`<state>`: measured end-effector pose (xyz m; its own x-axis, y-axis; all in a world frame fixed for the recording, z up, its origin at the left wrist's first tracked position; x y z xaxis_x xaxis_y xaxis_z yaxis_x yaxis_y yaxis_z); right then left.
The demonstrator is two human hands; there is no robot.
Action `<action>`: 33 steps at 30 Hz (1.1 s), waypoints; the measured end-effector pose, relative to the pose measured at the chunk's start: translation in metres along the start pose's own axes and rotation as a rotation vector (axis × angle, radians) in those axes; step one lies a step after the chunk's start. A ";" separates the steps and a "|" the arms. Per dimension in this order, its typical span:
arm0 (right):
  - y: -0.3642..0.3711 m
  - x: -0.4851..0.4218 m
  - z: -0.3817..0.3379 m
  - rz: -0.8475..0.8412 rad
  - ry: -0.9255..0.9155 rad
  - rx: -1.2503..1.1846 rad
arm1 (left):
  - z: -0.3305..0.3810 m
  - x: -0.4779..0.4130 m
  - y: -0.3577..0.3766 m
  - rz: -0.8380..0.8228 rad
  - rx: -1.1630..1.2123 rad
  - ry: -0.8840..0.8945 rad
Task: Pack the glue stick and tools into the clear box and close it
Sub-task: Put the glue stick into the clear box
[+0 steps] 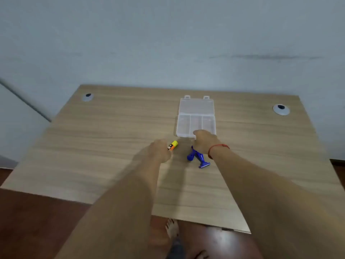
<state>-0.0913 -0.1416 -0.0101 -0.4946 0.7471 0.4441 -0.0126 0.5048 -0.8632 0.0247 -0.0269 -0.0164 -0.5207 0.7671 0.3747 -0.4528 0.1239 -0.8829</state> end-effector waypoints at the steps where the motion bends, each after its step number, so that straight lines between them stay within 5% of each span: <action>1: 0.002 -0.006 0.004 -0.004 0.012 0.006 | -0.001 -0.004 0.002 -0.012 0.014 -0.006; 16: 0.018 -0.043 0.016 0.005 0.056 -0.086 | -0.007 -0.034 0.024 -0.033 -0.017 -0.048; 33: 0.027 -0.053 0.014 -0.096 0.083 -0.114 | 0.046 -0.084 -0.010 0.146 0.408 -0.126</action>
<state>-0.0775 -0.1735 -0.0600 -0.4222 0.7236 0.5460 0.0449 0.6183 -0.7847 0.0395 -0.1218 -0.0261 -0.6729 0.6722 0.3088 -0.6032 -0.2570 -0.7550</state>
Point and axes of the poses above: each hand's wrist, its own x-axis away from the middle knuckle, its own y-axis out of the palm, z = x × y, the point moved 4 cm from there along -x, towards the middle knuckle, and after that the axes turned 8 degrees about y, right-handed, at the moved point
